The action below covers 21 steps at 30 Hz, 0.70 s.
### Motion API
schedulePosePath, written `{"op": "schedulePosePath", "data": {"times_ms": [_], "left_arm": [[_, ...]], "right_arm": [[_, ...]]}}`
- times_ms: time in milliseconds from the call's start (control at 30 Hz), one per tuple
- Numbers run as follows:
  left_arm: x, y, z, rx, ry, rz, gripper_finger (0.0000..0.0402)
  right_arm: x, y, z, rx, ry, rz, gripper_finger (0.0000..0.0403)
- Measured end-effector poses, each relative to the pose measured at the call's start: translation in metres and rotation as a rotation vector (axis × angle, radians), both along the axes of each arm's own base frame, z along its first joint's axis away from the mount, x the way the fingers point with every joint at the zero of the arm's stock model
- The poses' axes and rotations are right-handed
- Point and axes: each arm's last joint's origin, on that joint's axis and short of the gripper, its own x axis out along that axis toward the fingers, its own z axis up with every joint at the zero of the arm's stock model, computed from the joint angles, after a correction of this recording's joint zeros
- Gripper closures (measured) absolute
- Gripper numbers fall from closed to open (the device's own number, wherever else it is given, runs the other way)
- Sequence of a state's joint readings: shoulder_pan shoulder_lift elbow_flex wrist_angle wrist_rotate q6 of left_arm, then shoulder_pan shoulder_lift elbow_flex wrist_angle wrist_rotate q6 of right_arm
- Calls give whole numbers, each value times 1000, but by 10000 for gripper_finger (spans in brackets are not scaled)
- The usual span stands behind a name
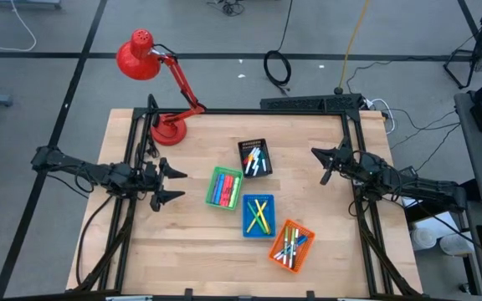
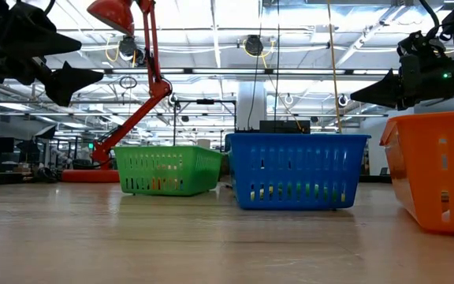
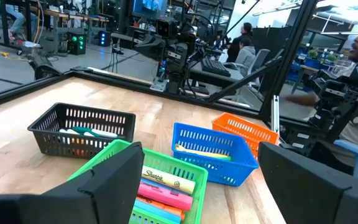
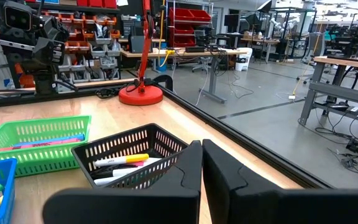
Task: Pick & Place Markers
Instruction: Return to Home Position
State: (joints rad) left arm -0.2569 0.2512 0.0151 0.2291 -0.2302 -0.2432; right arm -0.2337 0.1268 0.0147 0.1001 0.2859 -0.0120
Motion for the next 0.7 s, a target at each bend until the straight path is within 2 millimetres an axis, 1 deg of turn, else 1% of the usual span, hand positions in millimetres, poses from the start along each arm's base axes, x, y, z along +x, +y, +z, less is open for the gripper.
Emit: {"op": "schedulePosePath", "data": {"times_ms": [433, 700], "left_arm": [[0, 0, 0, 0, 0, 0, 93], [0, 0, 0, 0, 0, 0, 80]], "right_arm": [[0, 0, 0, 0, 0, 0, 403], [0, 0, 0, 0, 0, 0, 403]]}}
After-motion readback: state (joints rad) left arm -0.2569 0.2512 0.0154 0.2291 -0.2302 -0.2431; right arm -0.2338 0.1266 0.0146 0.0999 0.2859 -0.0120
